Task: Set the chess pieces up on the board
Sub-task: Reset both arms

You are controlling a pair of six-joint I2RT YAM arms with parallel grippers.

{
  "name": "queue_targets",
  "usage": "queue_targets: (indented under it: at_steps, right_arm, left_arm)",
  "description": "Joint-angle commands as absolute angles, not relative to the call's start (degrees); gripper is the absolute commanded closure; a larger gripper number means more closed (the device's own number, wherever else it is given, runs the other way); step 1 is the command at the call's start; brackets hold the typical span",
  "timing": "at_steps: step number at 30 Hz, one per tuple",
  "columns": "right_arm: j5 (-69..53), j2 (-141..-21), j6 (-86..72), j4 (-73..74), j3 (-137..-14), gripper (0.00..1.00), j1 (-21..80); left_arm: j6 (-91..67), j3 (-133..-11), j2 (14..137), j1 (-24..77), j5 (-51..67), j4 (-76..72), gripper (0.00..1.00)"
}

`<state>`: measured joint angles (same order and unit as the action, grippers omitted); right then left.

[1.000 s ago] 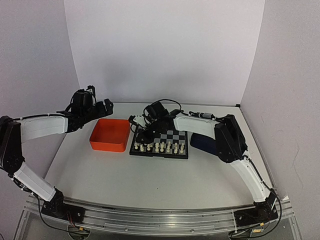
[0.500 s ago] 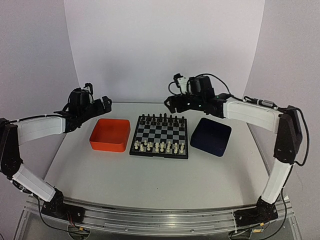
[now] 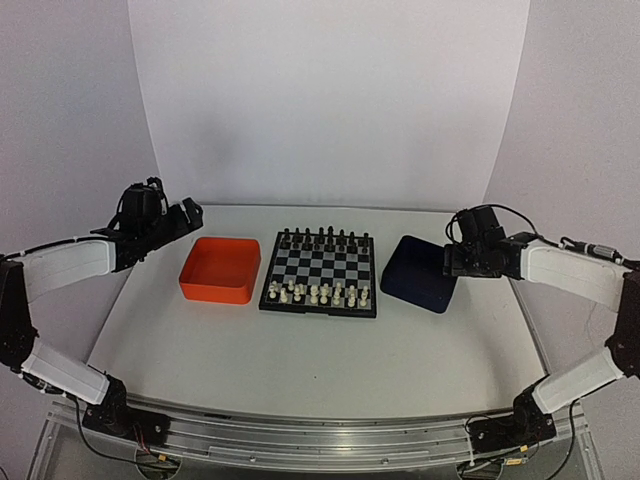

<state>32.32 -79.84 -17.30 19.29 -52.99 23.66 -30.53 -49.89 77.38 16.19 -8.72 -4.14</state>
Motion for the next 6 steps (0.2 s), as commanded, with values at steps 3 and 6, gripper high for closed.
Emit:
queue_targets:
  at_steps: [3,6]
  right_arm:
    - [38.2,-75.0,-20.7,21.9,-50.5,0.13,23.6]
    - [39.0,-73.9,-20.9,21.5,-49.1,0.12,23.6]
  left_arm:
    - [-33.3,-44.9,70.6,16.2,-11.1,-1.8,0.00]
    - [-33.2,-43.4,68.7,16.2,-12.6,-1.9,0.00]
